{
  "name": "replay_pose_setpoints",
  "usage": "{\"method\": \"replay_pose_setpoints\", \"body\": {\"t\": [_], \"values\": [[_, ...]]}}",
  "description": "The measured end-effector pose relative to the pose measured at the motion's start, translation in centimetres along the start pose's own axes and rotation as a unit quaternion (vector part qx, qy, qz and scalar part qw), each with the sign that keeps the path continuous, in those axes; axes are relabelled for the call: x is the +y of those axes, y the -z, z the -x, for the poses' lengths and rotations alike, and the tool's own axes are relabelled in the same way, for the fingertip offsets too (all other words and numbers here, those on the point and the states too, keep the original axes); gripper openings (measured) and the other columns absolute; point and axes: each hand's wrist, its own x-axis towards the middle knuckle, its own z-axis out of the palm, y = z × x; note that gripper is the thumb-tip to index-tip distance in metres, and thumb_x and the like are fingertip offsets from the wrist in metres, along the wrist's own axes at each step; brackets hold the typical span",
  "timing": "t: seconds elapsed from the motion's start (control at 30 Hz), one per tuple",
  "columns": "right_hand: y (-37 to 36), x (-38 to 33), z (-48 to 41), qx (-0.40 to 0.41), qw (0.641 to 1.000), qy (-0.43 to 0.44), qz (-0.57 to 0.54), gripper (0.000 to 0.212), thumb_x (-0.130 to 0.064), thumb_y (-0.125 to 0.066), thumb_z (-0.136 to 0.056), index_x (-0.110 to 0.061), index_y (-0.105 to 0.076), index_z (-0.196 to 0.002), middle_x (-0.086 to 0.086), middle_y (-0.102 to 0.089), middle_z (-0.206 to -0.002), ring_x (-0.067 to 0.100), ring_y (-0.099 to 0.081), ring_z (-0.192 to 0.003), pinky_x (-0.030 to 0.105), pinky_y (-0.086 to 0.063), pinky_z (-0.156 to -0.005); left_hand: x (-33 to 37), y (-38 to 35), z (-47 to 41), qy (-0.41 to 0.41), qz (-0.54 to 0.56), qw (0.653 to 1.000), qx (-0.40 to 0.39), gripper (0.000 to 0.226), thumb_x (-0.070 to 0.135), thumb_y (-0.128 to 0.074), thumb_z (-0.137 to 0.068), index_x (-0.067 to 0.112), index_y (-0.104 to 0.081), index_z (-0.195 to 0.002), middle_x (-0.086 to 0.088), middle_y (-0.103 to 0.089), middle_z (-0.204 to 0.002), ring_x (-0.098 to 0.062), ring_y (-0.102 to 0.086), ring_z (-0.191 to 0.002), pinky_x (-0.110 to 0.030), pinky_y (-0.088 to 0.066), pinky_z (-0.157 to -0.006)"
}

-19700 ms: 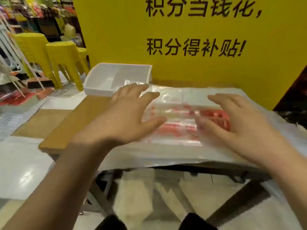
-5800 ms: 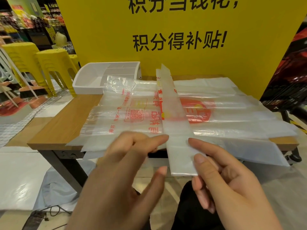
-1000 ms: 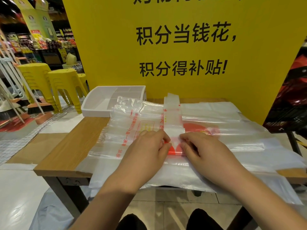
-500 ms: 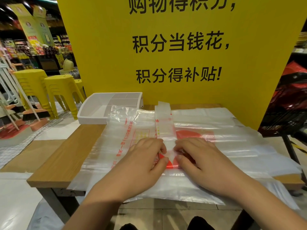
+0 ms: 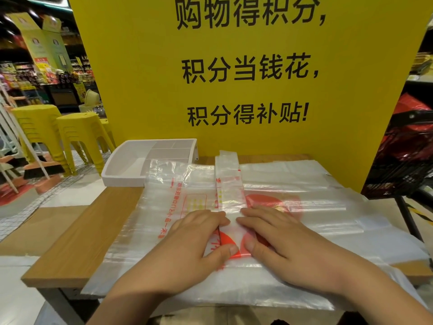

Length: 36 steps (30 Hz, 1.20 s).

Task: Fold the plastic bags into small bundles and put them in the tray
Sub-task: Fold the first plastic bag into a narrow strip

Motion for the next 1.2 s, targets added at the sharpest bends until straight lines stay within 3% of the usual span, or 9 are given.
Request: {"method": "replay_pose_setpoints", "body": {"t": [0.13, 0.33, 0.53, 0.7, 0.8, 0.9, 1.0, 1.1, 1.2], "values": [[0.8, 1.7, 0.2, -0.023, 0.999, 0.005, -0.035, 0.065, -0.079, -0.033, -0.09, -0.054, -0.025, -0.149, -0.039, -0.016, -0.155, -0.017, 0.005, -0.144, 0.025, -0.007, -0.123, -0.2, 0.1, 0.0, 0.018, 0.001, 1.0, -0.024, 0.06, 0.076, -0.038, -0.089, 0.05, -0.032, -0.143, 0.029, -0.03, -0.15, 0.002, -0.016, -0.142, -0.029, -0.019, -0.117], [1.0, 1.9, -0.1, -0.036, 0.999, 0.01, -0.039, 0.074, -0.085, -0.031, -0.083, -0.053, -0.027, -0.149, -0.037, -0.018, -0.156, -0.014, -0.001, -0.145, 0.026, -0.01, -0.123, 0.4, 0.7, 0.1, 0.025, -0.01, 0.999, -0.04, 0.06, 0.069, -0.044, -0.092, 0.046, -0.032, -0.146, 0.023, -0.03, -0.153, -0.001, -0.015, -0.143, -0.028, -0.017, -0.116], [0.4, 1.6, 0.4, 0.009, 0.998, 0.018, -0.065, 0.066, -0.078, -0.043, -0.088, -0.053, -0.03, -0.148, -0.035, -0.022, -0.155, -0.015, -0.002, -0.145, 0.026, -0.011, -0.122, 0.1, 0.6, 0.6, 0.02, 0.038, 0.999, -0.027, 0.066, 0.072, -0.052, -0.087, 0.046, -0.035, -0.146, 0.028, -0.03, -0.151, 0.0, -0.016, -0.144, -0.037, -0.02, -0.121], [1.5, 1.2, 0.4, -0.028, 0.997, 0.024, -0.062, 0.085, -0.082, -0.053, -0.079, -0.047, -0.027, -0.152, -0.031, -0.024, -0.156, -0.011, -0.014, -0.144, 0.022, -0.017, -0.119, 0.4, 1.5, 0.6, 0.001, 0.021, 0.998, -0.051, 0.07, 0.066, -0.062, -0.085, 0.047, -0.034, -0.146, 0.028, -0.032, -0.147, 0.001, -0.022, -0.14, -0.031, -0.022, -0.12], [2.1, 0.7, 0.0, -0.021, 0.997, 0.015, -0.066, 0.086, -0.079, -0.058, -0.077, -0.043, -0.032, -0.15, -0.029, -0.035, -0.148, -0.01, -0.03, -0.136, 0.015, -0.026, -0.111, 1.0, 1.9, 0.5, -0.008, 0.013, 0.999, -0.046, 0.063, 0.056, -0.061, -0.087, 0.042, -0.039, -0.144, 0.021, -0.039, -0.145, -0.001, -0.028, -0.137, -0.03, -0.024, -0.118], [2.2, -0.1, -0.6, 0.015, 0.996, 0.011, -0.09, 0.074, -0.082, -0.054, -0.079, -0.044, -0.046, -0.142, -0.028, -0.051, -0.135, -0.006, -0.047, -0.122, 0.024, -0.042, -0.104, 1.3, 2.2, 0.2, 0.008, 0.037, 0.999, -0.027, 0.05, 0.055, -0.051, -0.09, 0.041, -0.046, -0.138, 0.018, -0.051, -0.135, -0.002, -0.041, -0.127, -0.034, -0.036, -0.111], [2.2, -0.7, -0.8, 0.033, 0.992, 0.039, -0.114, 0.047, -0.071, -0.057, -0.088, -0.045, -0.058, -0.127, -0.021, -0.066, -0.113, 0.002, -0.06, -0.103, 0.036, -0.051, -0.088, 1.6, 2.3, 0.1, 0.028, 0.095, 0.995, 0.015, 0.03, 0.049, -0.051, -0.097, 0.038, -0.056, -0.124, 0.018, -0.061, -0.107, 0.0, -0.054, -0.101, -0.035, -0.049, -0.092], [2.3, -0.9, -0.9, 0.055, 0.989, 0.03, -0.137, 0.024, -0.046, -0.062, -0.094, -0.042, -0.065, -0.117, -0.019, -0.068, -0.106, 0.004, -0.063, -0.097, 0.039, -0.052, -0.084, 1.9, 2.3, 0.3, 0.036, 0.117, 0.992, 0.035, 0.032, 0.046, -0.06, -0.095, 0.035, -0.059, -0.125, 0.021, -0.063, -0.112, 0.005, -0.055, -0.106, -0.029, -0.049, -0.095], [2.8, -1.7, -0.3, 0.078, 0.989, 0.028, -0.12, 0.02, -0.036, -0.056, -0.097, -0.043, -0.069, -0.111, -0.021, -0.069, -0.101, 0.003, -0.063, -0.093, 0.035, -0.052, -0.081, 1.9, 2.3, 1.1, 0.014, 0.103, 0.993, 0.055, 0.032, 0.038, -0.067, -0.092, 0.033, -0.061, -0.124, 0.02, -0.064, -0.116, 0.005, -0.056, -0.11, -0.027, -0.047, -0.098]]}}
